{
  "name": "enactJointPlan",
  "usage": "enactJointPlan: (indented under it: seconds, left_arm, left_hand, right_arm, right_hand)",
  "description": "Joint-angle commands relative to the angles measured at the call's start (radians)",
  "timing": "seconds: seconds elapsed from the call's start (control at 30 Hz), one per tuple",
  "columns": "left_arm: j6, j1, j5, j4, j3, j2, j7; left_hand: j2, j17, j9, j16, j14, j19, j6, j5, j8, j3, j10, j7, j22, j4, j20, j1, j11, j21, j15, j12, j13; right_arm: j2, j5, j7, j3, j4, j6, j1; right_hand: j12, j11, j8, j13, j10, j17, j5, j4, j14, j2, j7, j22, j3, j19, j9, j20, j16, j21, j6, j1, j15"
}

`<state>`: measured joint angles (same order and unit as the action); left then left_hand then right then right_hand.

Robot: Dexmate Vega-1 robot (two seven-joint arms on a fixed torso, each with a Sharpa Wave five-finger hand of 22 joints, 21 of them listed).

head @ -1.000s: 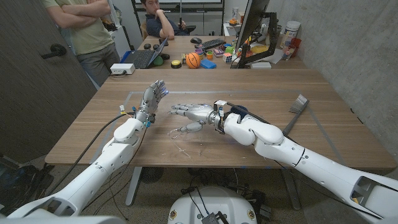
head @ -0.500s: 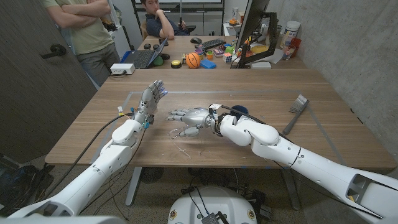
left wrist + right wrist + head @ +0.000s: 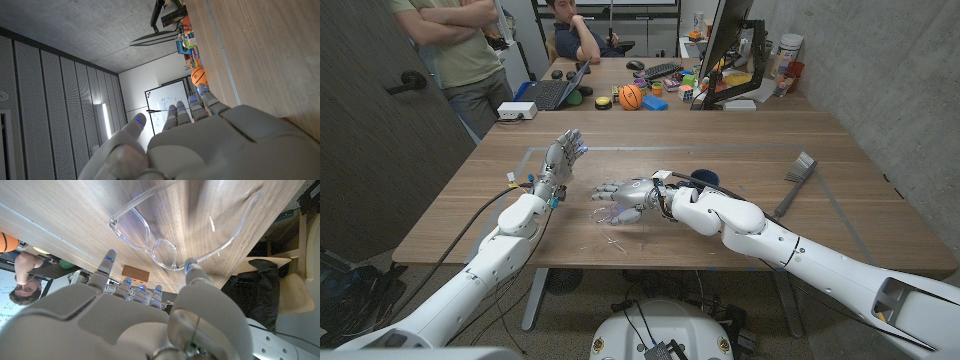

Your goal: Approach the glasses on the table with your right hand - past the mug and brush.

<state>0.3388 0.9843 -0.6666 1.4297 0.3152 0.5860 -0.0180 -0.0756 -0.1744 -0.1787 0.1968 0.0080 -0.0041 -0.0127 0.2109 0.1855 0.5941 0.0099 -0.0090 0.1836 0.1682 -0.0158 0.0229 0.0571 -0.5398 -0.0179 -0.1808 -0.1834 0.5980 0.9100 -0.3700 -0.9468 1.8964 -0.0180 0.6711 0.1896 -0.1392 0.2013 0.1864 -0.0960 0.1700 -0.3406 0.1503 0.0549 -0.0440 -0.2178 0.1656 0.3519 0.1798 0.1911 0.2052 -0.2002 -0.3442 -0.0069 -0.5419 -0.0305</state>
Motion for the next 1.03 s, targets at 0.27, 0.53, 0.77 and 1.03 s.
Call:
enactJointPlan:
  seconds: [0.27,0.53,0.77,1.03]
  left_arm:
    - [-0.007,0.013,0.009,0.026,-0.001,0.007,0.014]
    - [-0.006,0.012,0.006,0.024,0.0,0.006,0.008]
    - [0.005,0.009,0.007,0.015,0.001,0.003,-0.001]
    - [0.006,0.009,0.002,0.012,-0.001,0.006,-0.01]
  left_hand:
    - [-0.073,-0.002,-0.003,0.007,-0.002,0.007,-0.002,0.006,0.003,-0.007,-0.001,0.002,0.003,0.0,-0.004,-0.001,0.002,0.005,-0.001,-0.006,-0.004]
    - [-0.073,-0.002,-0.003,0.007,-0.002,0.007,-0.002,0.006,0.003,-0.007,0.0,0.002,0.003,0.001,-0.004,-0.001,0.003,0.006,-0.001,-0.006,-0.004]
    - [-0.073,-0.002,-0.003,0.007,-0.002,0.007,-0.002,0.006,0.004,-0.008,-0.001,0.002,0.003,0.001,-0.004,-0.002,0.002,0.008,-0.001,-0.006,-0.004]
    - [-0.073,-0.002,-0.004,0.007,-0.002,0.008,-0.001,0.006,0.004,-0.01,-0.001,0.003,0.003,0.002,-0.004,-0.003,0.001,0.009,-0.001,-0.006,-0.004]
  right_arm:
    - [0.008,-0.005,0.0,0.004,-0.001,0.005,0.006]
    - [0.009,-0.015,0.014,0.015,0.006,0.014,0.016]
    - [0.008,-0.019,0.013,0.017,0.006,0.023,0.015]
    - [0.008,-0.023,0.021,0.021,0.011,0.032,0.019]
  right_hand:
    - [0.003,-0.005,0.003,0.002,0.006,0.002,-0.009,0.001,0.002,-0.001,-0.002,0.001,-0.011,0.016,0.003,0.006,-0.003,0.009,0.012,-0.024,-0.004]
    - [0.003,-0.006,0.004,0.002,0.009,0.002,-0.012,-0.002,-0.002,-0.002,-0.002,0.001,-0.017,0.023,0.003,0.005,-0.003,0.017,0.016,-0.031,-0.01]
    - [0.003,-0.005,0.003,0.002,0.011,0.002,-0.014,-0.003,-0.005,-0.002,-0.002,0.002,-0.022,0.031,0.003,0.003,-0.003,0.021,0.019,-0.035,-0.013]
    - [0.002,-0.006,0.003,0.002,0.013,0.002,-0.017,-0.005,-0.01,-0.003,-0.002,0.003,-0.028,0.033,0.003,-0.002,-0.004,0.029,0.022,-0.041,-0.014]
